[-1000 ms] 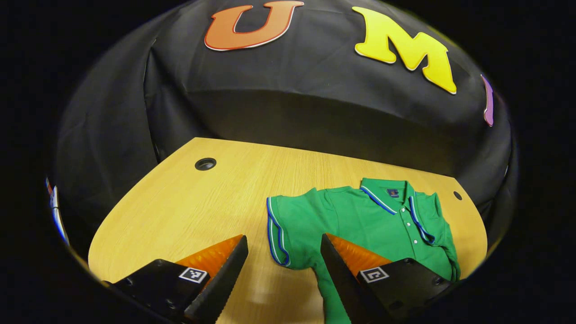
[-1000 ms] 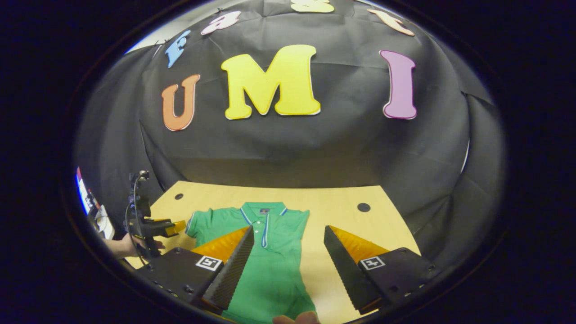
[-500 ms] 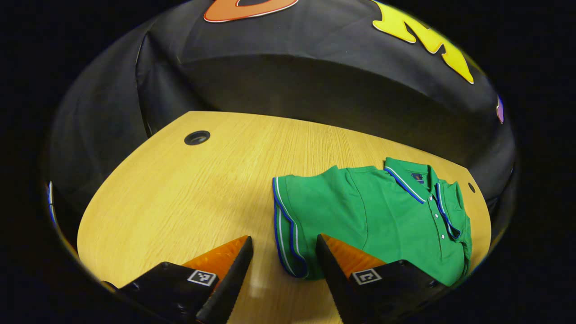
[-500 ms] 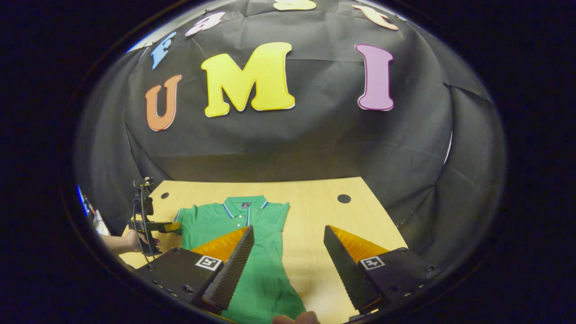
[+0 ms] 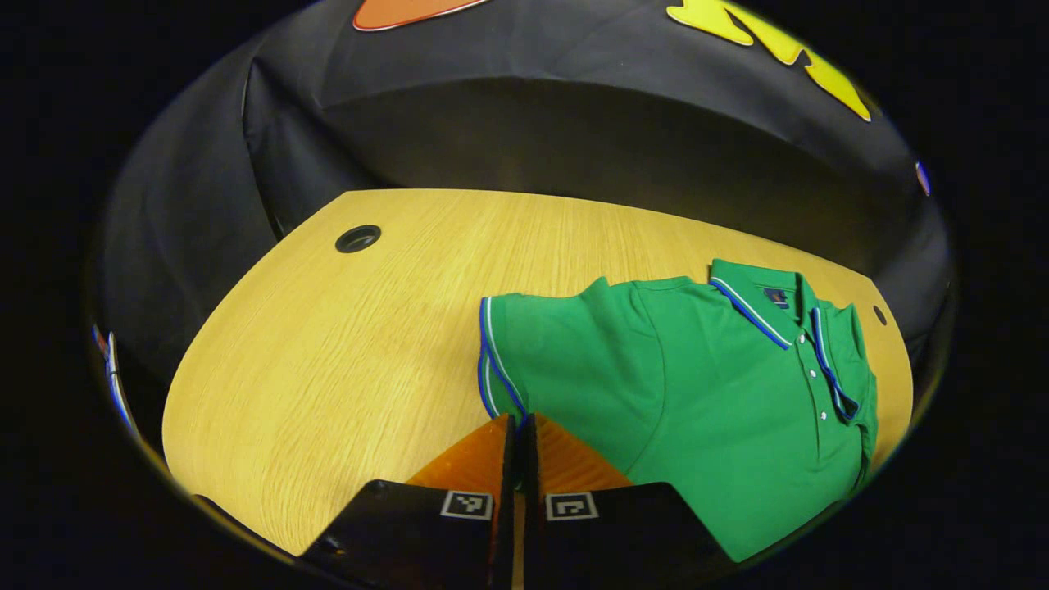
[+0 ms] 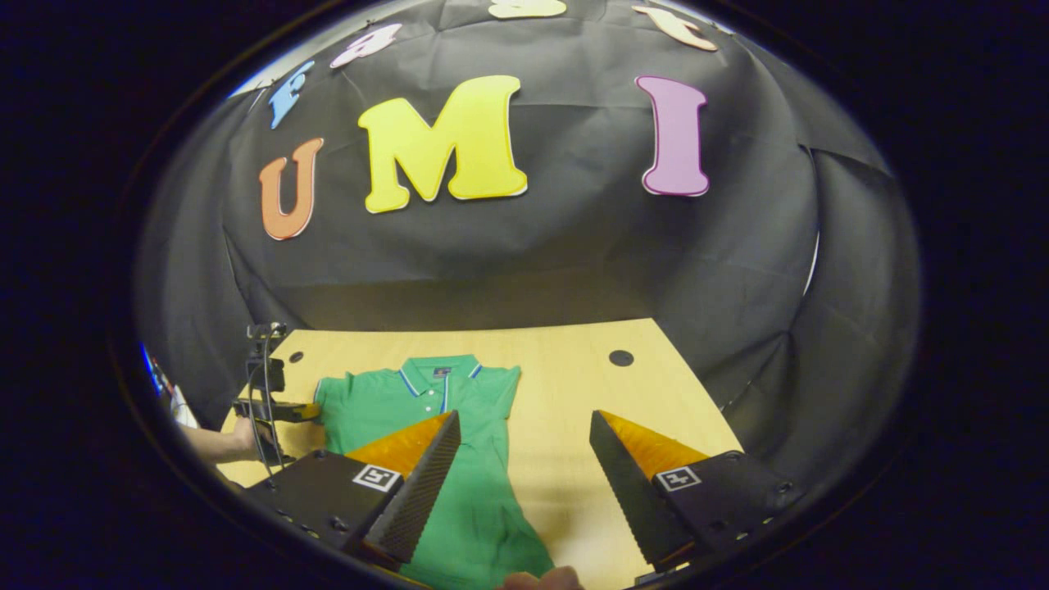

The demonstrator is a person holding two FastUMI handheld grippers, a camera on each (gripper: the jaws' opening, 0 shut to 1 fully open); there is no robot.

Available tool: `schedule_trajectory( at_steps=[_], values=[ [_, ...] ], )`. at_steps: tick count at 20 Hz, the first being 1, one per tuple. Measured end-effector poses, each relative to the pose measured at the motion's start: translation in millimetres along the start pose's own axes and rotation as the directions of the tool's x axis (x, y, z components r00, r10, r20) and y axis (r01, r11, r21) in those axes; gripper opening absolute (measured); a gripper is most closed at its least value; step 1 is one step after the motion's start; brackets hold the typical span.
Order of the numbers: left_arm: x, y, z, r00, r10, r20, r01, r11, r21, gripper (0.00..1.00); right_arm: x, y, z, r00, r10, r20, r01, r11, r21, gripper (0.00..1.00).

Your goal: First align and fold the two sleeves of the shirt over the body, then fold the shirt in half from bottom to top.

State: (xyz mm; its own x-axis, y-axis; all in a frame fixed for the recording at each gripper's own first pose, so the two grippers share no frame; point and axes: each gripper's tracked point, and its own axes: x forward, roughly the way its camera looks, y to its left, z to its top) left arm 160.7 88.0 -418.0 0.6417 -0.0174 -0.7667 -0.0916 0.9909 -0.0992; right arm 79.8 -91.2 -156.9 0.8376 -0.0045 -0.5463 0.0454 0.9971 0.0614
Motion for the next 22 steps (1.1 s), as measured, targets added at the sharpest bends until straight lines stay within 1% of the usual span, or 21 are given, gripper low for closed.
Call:
schedule_trajectory(
  at_steps=[1,2,7,9,11,13,18,22],
  values=[
    [-2.2,-3.8,2.9,1.0,-0.006,0.0,0.006,1.0,0.013,0.07,-0.2,-3.5,1.5,1.0,-0.006,0.002,0.006,1.0,0.006,0.96],
    [-5.2,-6.2,7.7,1.0,-0.013,0.009,0.013,1.0,0.021,0.06,2.0,-6.0,-0.4,1.0,-0.01,0.003,0.01,1.0,0.016,0.96],
    [-33.3,-16.4,39.1,0.998,-0.031,0.054,0.029,0.999,0.025,0.06,0.8,-10.0,-2.6,1.0,0.001,0.006,-0.001,0.999,0.046,0.96],
    [-42.4,-27.3,49.6,0.998,-0.033,0.062,0.032,0.999,0.031,0.06,-0.1,-11.5,-4.8,1.0,0.004,0.008,-0.004,0.999,0.053,0.96],
    [-50.3,-40.0,59.3,0.997,-0.027,0.068,0.023,0.998,0.062,0.06,-5.6,-16.7,-5.6,1.0,0.002,0.011,-0.003,0.998,0.059,0.96],
    [-54.5,-62.8,66.4,0.997,-0.031,0.065,0.025,0.995,0.096,0.06,-9.8,-23.7,-6.4,1.0,-0.004,0.017,0.003,0.998,0.065,0.96],
    [-54.3,-136.9,66.6,0.995,-0.088,0.039,0.082,0.986,0.143,0.06,-27.2,-51.9,-11.9,0.999,-0.048,0.025,0.045,0.995,0.092,0.96],
    [-40.1,-180.5,54.1,0.996,-0.085,0.005,0.083,0.984,0.158,0.07,-45.4,-78.2,-28.1,0.996,-0.087,0.015,0.085,0.991,0.108,0.96]
  ],
)
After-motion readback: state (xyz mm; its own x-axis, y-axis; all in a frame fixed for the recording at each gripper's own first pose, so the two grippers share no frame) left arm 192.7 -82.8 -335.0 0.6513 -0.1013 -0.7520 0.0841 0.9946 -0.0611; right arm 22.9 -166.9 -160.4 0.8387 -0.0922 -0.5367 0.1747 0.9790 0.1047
